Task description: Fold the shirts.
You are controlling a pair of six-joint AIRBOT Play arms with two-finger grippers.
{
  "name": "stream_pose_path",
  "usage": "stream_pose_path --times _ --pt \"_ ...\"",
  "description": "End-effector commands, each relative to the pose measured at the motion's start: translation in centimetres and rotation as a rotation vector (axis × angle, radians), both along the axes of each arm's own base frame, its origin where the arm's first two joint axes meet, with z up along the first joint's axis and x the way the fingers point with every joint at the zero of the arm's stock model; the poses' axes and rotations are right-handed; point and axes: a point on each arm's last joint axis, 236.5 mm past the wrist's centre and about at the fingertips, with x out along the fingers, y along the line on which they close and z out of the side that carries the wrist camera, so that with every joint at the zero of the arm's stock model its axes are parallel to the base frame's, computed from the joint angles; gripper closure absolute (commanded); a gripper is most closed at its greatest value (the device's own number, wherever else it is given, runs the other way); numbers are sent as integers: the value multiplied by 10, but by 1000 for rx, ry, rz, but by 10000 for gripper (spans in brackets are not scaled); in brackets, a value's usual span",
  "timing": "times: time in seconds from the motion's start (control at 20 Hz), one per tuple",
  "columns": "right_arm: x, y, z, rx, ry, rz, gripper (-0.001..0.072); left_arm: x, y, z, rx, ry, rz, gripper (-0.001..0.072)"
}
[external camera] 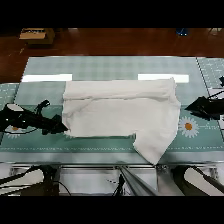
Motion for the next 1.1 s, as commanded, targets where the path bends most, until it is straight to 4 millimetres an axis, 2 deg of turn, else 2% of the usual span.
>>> stream_pose_path --times 0.0,0.05,0.1,0.25,0.35,0.5,0.6,0.65,0.7,0.75,0.8,0.9,0.95,1.05 --pt "-48 -33 -16 -179 164 48 236 -5 -5 0 -21 11 -31 690" --pt "-54 -35 -21 -187 175 5 235 -6 -4 1 -26 16 -23 690" --pt "-60 -25 -29 -152 176 -8 232 -6 -2 2 -29 13 -21 690" --pt "-84 19 -64 -4 209 5 231 -6 0 2 -31 13 -12 690" --pt "-95 39 -82 65 228 -23 231 -6 0 2 -33 13 -13 689" --pt "-103 61 -98 105 240 -25 232 -5 0 3 -35 13 -11 689" --pt "-99 69 -107 68 230 -16 239 -5 0 3 -36 13 -10 689" --pt "-92 70 -110 42 217 -29 308 -5 0 3 -36 13 -11 689" --pt "-83 73 -112 18 198 -46 437 -5 0 3 -35 12 -10 689" --pt "-75 77 -113 8 176 -55 603 -5 0 3 -35 11 -11 690" --pt "-68 83 -109 14 155 -45 679 -3 0 4 -35 4 -15 689" --pt "-52 89 -86 31 115 20 680 9 4 16 -30 -51 -39 690" --pt "-40 87 -68 34 81 54 680 20 7 28 -26 -89 -46 690" --pt "8 80 -16 22 -76 66 680 56 11 64 -22 -217 -48 690"
